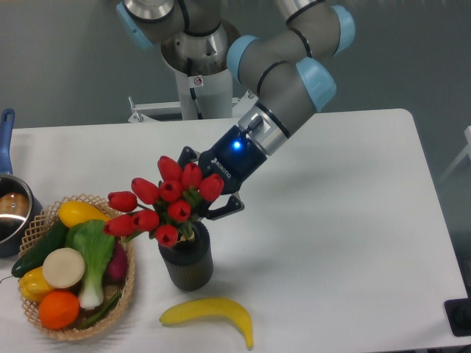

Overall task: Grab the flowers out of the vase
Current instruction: 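Lift the gripped tulips straight up out of the black vase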

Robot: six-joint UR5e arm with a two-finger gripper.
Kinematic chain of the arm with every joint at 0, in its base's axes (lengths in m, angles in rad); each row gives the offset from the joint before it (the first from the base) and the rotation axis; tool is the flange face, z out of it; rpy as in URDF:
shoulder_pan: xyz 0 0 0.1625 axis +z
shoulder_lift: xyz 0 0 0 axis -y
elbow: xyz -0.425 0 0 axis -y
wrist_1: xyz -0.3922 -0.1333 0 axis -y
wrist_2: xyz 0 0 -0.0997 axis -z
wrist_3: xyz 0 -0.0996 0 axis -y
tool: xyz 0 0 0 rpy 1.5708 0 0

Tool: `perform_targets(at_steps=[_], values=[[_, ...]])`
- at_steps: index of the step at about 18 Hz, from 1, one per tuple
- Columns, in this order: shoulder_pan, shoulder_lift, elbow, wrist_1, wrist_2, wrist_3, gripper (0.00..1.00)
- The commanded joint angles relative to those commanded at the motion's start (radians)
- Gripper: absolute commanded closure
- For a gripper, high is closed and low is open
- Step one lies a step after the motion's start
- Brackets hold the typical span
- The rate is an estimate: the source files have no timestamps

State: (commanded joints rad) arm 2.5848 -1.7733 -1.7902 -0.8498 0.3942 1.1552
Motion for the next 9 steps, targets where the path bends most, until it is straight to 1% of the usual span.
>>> perform_targets(at_steps=[3, 6, 9], values=[[0.000, 0.011, 0.024, 0.000, -0.003, -0.028, 0.58], [-0.002, 0.026, 0.052, 0.000, -0.003, -0.090, 0.58], [-0.003, 0.037, 0.074, 0.000, -0.014, -0.124, 0.58]])
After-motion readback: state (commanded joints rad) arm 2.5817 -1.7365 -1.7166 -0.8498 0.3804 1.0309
